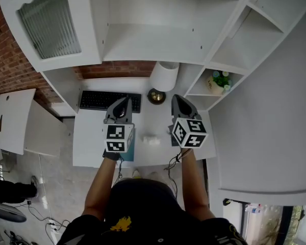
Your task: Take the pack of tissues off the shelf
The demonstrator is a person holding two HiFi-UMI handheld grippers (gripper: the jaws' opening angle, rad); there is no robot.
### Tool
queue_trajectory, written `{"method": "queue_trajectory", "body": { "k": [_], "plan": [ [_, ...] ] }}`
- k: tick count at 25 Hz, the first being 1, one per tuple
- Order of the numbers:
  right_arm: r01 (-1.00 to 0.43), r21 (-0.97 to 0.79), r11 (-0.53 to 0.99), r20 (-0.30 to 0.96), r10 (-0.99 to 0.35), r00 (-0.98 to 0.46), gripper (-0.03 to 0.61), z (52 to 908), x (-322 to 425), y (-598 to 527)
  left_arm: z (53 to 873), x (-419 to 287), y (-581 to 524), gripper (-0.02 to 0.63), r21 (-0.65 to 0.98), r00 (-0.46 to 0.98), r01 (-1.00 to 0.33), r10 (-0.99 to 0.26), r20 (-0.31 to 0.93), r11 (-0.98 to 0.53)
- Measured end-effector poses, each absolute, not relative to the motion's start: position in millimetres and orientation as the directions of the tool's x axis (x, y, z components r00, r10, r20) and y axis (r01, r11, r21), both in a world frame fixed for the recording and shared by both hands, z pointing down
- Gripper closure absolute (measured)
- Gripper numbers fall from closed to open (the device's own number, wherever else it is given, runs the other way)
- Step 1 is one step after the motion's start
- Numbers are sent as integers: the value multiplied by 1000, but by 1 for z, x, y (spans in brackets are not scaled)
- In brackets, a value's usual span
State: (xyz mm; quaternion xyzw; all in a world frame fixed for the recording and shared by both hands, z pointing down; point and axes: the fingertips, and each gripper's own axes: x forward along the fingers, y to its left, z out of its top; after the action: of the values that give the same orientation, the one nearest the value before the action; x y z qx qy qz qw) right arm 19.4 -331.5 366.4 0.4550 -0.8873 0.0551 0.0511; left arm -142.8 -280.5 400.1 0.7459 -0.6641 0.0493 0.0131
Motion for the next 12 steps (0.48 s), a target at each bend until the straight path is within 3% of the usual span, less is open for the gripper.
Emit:
{"method": "queue_trajectory", "body": {
  "k": [12],
  "plan": [
    [-822, 22, 570, 116, -818, -564, 577, 351, 33, -316, 383, -137, -264, 597, -34, 114, -993, -991, 68, -116]
  ]
}}
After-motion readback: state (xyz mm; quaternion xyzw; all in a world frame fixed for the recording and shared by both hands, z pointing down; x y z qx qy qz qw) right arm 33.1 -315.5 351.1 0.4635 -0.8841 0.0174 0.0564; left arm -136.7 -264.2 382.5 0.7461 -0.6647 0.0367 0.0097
